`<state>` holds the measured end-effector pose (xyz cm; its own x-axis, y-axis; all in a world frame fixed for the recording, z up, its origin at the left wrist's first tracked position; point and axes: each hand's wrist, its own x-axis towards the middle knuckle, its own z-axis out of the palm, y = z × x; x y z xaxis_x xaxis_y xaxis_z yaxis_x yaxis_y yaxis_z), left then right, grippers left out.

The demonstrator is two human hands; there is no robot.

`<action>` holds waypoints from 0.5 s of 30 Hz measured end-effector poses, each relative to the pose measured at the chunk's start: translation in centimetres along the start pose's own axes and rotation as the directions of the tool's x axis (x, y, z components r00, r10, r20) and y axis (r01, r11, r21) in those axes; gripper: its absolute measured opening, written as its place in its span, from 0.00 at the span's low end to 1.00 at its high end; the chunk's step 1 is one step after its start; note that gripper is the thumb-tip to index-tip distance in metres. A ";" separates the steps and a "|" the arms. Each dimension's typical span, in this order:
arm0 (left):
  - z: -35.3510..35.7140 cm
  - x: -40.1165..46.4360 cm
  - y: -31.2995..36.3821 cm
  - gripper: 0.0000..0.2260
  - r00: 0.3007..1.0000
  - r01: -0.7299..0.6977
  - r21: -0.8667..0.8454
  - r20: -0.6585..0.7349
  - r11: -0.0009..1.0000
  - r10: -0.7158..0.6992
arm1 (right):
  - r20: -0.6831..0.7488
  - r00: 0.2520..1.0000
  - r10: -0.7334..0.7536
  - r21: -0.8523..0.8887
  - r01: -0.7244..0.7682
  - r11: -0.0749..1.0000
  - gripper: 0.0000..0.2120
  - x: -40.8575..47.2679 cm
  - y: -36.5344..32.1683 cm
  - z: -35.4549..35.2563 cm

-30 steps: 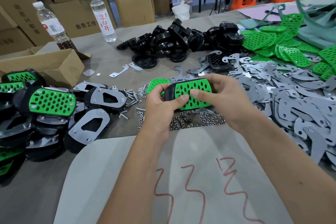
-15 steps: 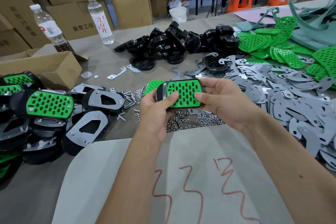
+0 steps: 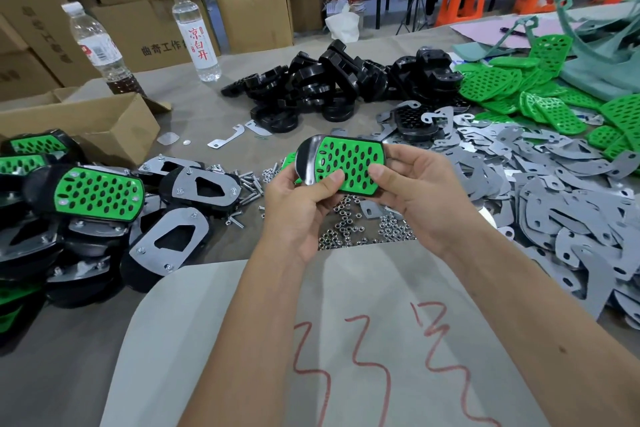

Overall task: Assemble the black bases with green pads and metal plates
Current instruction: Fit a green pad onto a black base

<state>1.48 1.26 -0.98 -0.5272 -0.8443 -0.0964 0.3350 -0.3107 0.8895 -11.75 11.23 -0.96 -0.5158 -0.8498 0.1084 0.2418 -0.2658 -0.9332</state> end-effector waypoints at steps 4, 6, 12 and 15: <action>0.2 -0.2 0.3 0.10 1.000 0.004 -0.077 -0.030 0.997 -0.007 | 0.018 0.999 -0.027 -0.110 0.029 0.994 0.10 0.0 0.3 0.2; -0.3 0.0 1.0 0.08 0.993 -0.043 -0.125 -0.116 0.991 0.028 | -0.023 0.998 -0.058 -0.290 0.049 0.956 0.09 0.0 0.6 0.1; -3.6 1.2 2.7 0.06 0.922 -0.108 -0.040 -0.377 0.993 0.085 | -0.217 0.957 -0.194 -0.769 -0.046 0.638 0.04 0.4 -1.5 -3.9; -4.0 1.6 2.4 0.05 0.894 -0.071 0.006 -0.444 0.997 0.067 | -0.033 0.997 -0.070 -0.954 -0.011 0.300 0.05 0.2 -2.3 -4.4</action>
<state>4.62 -2.60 -0.77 -0.1025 -0.9689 -0.2250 0.3666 -0.2471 0.8970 -15.98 13.64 -0.33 -0.5584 -0.8136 0.1618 -0.7058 0.3635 -0.6080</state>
